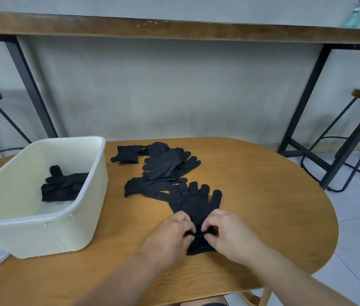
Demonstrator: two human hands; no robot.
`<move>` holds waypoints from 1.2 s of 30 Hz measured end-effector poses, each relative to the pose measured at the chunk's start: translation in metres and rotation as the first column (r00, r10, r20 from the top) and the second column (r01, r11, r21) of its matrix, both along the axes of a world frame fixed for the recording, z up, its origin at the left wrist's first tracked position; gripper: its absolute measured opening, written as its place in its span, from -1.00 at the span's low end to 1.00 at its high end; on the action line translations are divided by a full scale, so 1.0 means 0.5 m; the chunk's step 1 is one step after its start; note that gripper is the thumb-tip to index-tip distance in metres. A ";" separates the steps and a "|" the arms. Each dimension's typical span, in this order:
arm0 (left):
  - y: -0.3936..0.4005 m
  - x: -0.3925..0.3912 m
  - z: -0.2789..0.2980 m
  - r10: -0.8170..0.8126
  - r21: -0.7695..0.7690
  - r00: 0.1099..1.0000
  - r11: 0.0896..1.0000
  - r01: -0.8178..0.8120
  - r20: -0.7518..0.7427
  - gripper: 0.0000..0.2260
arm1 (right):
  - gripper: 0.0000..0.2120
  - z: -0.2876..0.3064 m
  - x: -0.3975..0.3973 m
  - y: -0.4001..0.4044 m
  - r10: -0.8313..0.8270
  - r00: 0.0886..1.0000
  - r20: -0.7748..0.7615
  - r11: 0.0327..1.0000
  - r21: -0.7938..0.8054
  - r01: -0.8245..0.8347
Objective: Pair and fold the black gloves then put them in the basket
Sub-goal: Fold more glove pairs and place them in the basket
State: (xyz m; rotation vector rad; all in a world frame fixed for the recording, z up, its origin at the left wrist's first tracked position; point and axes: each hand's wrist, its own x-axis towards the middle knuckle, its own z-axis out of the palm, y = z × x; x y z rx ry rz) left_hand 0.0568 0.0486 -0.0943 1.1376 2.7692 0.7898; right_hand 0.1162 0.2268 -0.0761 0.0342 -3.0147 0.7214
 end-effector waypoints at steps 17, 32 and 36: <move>0.007 0.039 -0.021 -0.060 -0.050 0.923 0.998 0.044 -0.380 -0.91 | -0.96 -0.003 0.031 -0.006 0.075 0.992 -0.099 0.989 0.136 -0.061; -0.026 0.041 -0.028 -0.112 0.021 0.989 0.993 0.114 -0.095 -0.59 | -0.87 -0.002 0.025 0.017 0.053 0.999 0.005 0.998 0.031 -0.053; -0.028 0.044 -0.027 -0.104 0.021 0.989 0.994 0.107 -0.107 -0.57 | -0.83 0.000 0.032 0.017 0.102 0.994 0.027 0.993 0.051 -0.104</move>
